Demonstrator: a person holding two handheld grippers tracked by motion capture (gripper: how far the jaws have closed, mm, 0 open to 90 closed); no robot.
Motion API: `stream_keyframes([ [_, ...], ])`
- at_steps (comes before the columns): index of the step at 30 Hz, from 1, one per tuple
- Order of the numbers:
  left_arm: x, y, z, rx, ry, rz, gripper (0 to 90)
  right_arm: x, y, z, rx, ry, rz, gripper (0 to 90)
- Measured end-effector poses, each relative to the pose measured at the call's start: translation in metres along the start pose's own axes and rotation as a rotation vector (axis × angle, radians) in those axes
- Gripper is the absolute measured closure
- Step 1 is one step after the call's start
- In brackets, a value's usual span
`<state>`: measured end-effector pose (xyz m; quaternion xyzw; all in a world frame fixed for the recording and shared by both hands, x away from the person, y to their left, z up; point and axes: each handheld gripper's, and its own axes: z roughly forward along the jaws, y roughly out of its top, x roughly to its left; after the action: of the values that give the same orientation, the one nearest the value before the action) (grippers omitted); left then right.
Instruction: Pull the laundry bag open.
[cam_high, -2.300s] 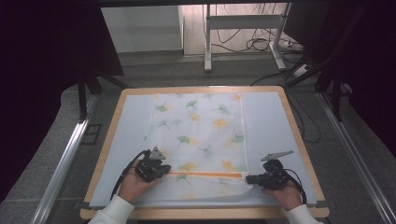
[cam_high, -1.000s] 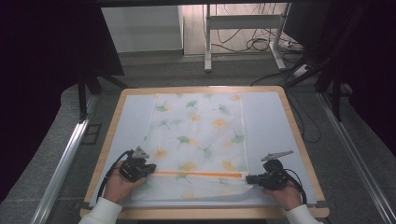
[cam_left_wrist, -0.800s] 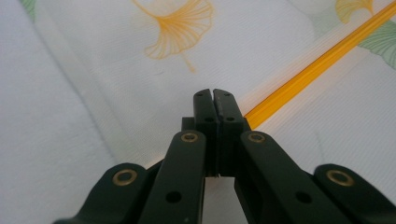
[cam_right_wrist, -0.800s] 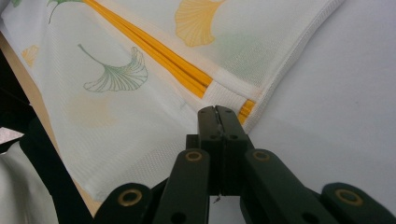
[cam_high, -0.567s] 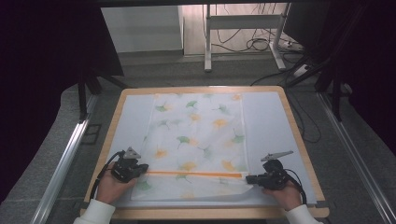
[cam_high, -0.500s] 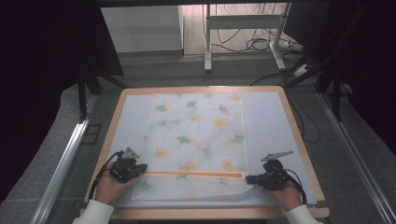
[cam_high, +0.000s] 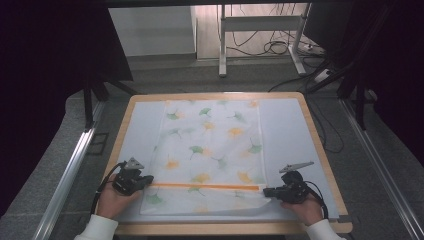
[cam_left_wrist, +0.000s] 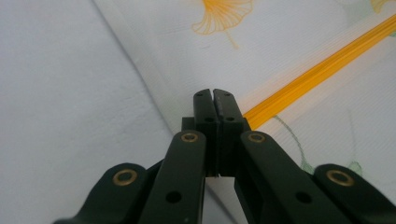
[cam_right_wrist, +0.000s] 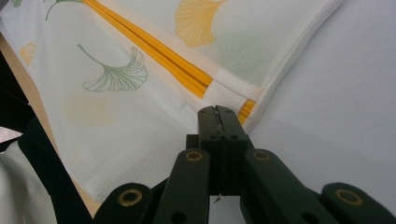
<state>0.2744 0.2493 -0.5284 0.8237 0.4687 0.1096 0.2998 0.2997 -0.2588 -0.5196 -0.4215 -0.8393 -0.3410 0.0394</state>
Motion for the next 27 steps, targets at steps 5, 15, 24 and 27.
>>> stream_keyframes([
  [5,-0.001,0.0,0.001,0.003,0.004,0.006,90.0,0.0,0.0,0.0,0.001,0.002,0.002,89.8],
  [15,-0.001,0.0,0.001,-0.021,-0.008,0.001,90.0,0.002,0.0,-0.001,0.003,-0.015,-0.012,89.7],
  [24,-0.006,0.0,-0.014,-0.177,0.021,0.007,65.8,0.009,0.005,-0.024,-0.188,-0.019,-0.086,78.4],
  [27,-0.006,-0.003,-0.023,-0.231,0.039,-0.004,56.1,0.007,0.004,-0.03,-0.248,-0.084,-0.12,71.4],
])
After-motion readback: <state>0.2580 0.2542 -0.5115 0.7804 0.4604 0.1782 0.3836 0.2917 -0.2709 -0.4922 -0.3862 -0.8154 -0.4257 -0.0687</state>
